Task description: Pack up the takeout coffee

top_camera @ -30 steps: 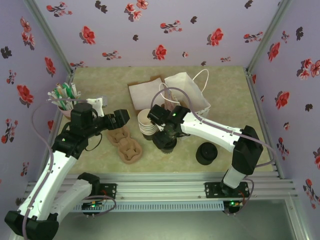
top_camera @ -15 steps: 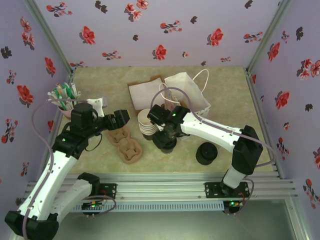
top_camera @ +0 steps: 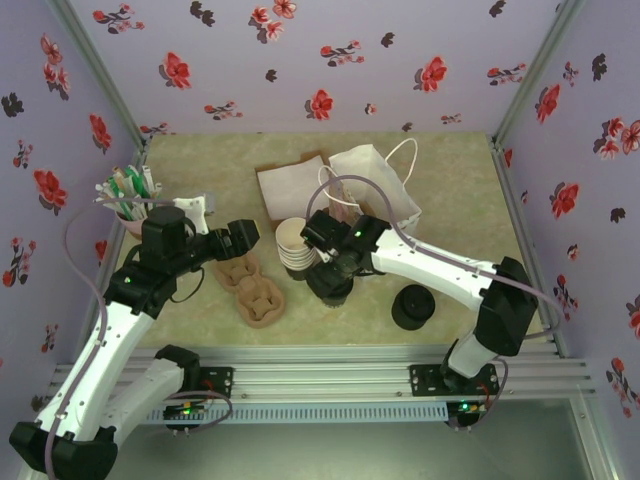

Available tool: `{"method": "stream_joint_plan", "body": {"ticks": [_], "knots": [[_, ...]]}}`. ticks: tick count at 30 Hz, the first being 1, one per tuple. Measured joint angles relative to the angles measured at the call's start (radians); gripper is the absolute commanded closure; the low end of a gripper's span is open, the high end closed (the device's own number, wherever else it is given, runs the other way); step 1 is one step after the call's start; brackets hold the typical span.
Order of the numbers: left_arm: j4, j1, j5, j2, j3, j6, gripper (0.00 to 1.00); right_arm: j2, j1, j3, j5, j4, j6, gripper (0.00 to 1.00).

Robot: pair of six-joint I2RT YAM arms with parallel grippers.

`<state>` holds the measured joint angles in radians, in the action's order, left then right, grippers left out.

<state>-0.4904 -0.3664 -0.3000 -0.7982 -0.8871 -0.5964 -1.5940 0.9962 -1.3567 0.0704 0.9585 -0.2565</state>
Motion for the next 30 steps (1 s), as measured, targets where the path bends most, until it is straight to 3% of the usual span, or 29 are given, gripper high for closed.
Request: {"method": "stream_joint_plan", "body": {"ticks": [30], "knots": [[0.000,-0.002,0.000,0.000,0.000,0.000,0.01,0.008,0.000,0.050,0.013,-0.047,0.000,0.20]]}}
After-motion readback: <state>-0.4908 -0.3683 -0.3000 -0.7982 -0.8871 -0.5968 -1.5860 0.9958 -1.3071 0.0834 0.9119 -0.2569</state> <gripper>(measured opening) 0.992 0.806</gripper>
